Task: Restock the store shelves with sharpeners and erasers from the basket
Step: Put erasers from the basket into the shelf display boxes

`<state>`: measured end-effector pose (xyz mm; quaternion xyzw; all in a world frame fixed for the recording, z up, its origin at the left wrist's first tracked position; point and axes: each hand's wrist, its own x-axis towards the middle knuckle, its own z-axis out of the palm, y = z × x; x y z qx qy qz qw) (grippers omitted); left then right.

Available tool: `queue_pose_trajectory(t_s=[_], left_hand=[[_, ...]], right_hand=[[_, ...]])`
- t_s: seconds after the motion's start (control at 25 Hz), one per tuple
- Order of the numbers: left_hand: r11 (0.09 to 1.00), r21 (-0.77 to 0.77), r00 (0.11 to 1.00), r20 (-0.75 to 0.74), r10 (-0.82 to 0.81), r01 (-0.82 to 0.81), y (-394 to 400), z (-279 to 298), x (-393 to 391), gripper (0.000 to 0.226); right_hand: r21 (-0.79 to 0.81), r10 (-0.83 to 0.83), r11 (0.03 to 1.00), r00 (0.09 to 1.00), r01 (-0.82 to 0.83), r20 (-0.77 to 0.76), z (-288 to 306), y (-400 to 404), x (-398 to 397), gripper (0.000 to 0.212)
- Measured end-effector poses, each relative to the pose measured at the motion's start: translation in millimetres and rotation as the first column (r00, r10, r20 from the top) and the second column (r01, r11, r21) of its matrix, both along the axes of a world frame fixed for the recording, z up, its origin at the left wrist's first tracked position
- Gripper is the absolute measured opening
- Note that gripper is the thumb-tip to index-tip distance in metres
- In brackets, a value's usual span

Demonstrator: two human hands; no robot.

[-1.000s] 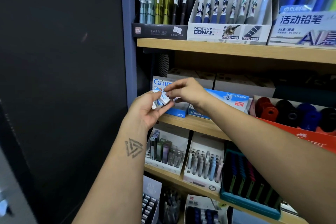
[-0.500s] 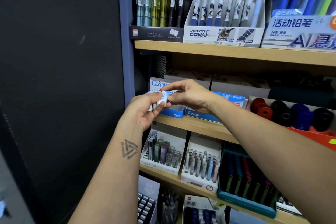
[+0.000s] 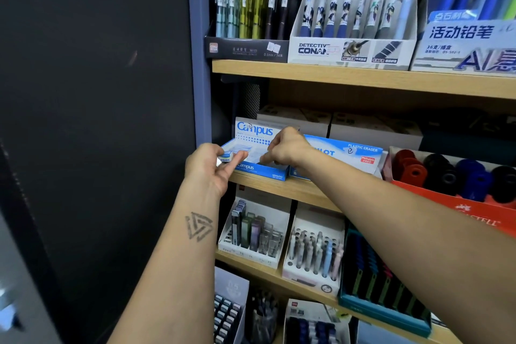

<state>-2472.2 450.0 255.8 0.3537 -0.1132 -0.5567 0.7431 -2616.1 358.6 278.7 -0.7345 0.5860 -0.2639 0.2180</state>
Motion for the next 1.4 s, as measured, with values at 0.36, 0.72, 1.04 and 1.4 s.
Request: queue_pose_trajectory(t_s=[0.36, 0.72, 1.04, 1.4], left_hand=[[0.996, -0.054, 0.997, 0.032, -0.076, 0.078, -1, -2, 1, 0.026], [0.960, -0.136, 0.969, 0.028, -0.245, 0.246, 0, 1, -12, 0.037], [0.926, -0.169, 0.939, 0.127, -0.319, 0.337, 5, 5, -33, 0.035], [0.942, -0.098, 0.902, 0.335, -0.273, 0.321, 0, 12, -61, 0.026]], right_hand=[[-0.082, -0.079, 0.995, 0.949, 0.057, -0.304, 0, -4, 27, 0.038], [0.038, 0.231, 0.961, 0.875, -0.272, 0.425, 16, 16, 3, 0.018], [0.026, 0.306, 0.906, 0.697, -0.422, 0.648, 14, 30, -34, 0.027], [-0.147, 0.408, 0.912, 0.819, -0.382, 0.403, 19, 34, -64, 0.029]])
